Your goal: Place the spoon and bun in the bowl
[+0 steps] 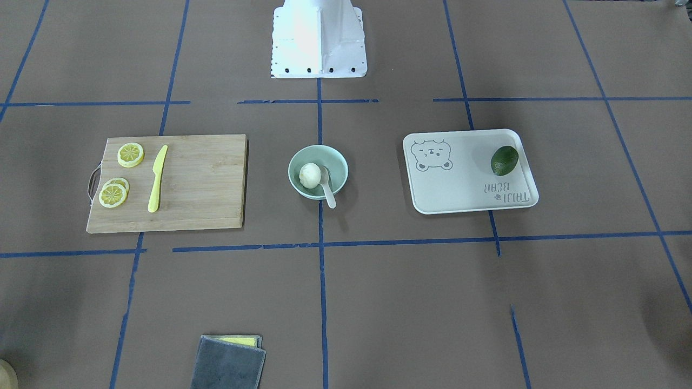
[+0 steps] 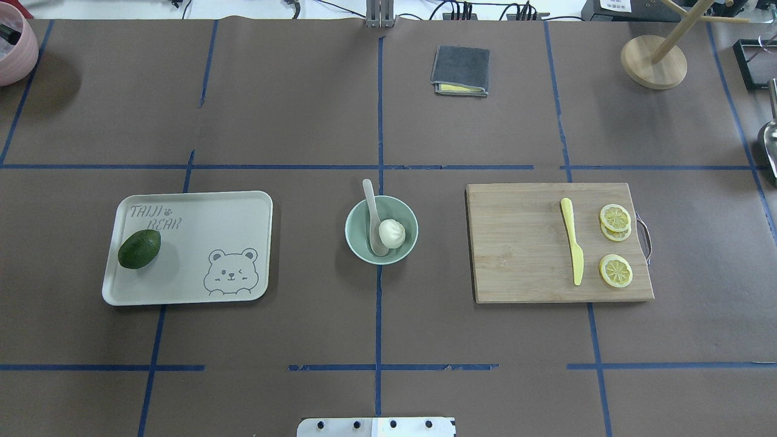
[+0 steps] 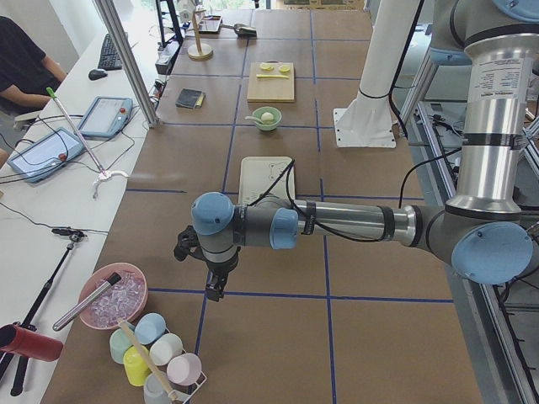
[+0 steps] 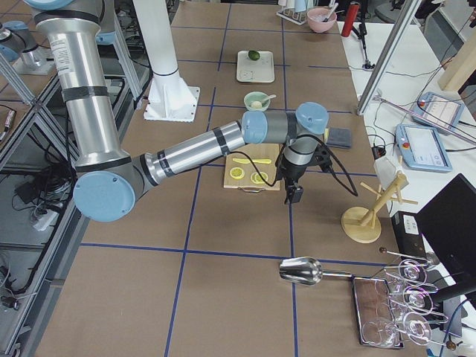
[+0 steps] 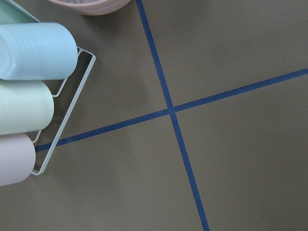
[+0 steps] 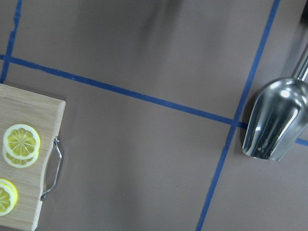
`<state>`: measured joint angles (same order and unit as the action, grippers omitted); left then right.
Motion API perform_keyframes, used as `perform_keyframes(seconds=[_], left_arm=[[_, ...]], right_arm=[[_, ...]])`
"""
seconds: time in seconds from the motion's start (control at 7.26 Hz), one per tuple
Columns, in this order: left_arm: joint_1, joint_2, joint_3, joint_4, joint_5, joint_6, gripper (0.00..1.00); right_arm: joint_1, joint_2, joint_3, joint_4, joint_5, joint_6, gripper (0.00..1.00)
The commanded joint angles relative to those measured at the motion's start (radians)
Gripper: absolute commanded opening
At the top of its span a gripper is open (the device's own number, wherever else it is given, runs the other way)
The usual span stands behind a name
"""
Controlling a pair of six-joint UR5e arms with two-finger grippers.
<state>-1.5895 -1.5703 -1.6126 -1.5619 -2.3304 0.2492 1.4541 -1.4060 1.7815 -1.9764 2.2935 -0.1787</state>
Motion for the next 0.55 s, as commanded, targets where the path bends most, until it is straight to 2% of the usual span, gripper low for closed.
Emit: perform_keyframes(seconds=[0.0, 0.28, 0.41], left_arm=[[-0.001, 0.015, 0.003, -0.001, -0.006, -0.004, 1.00], [-0.001, 0.016, 0.003, -0.001, -0.006, -0.004, 1.00], [-0.003, 0.015, 0.000, -0.001, -0.006, -0.005, 1.00]], right_arm=[[0.031, -0.025, -0.051, 0.011, 0.004, -0.004, 1.00], [0.083, -0.065, -0.160, 0.184, 0.035, -0.004, 1.00], [0.107, -0.085, -0.241, 0.315, 0.050, -0.002, 1.00]])
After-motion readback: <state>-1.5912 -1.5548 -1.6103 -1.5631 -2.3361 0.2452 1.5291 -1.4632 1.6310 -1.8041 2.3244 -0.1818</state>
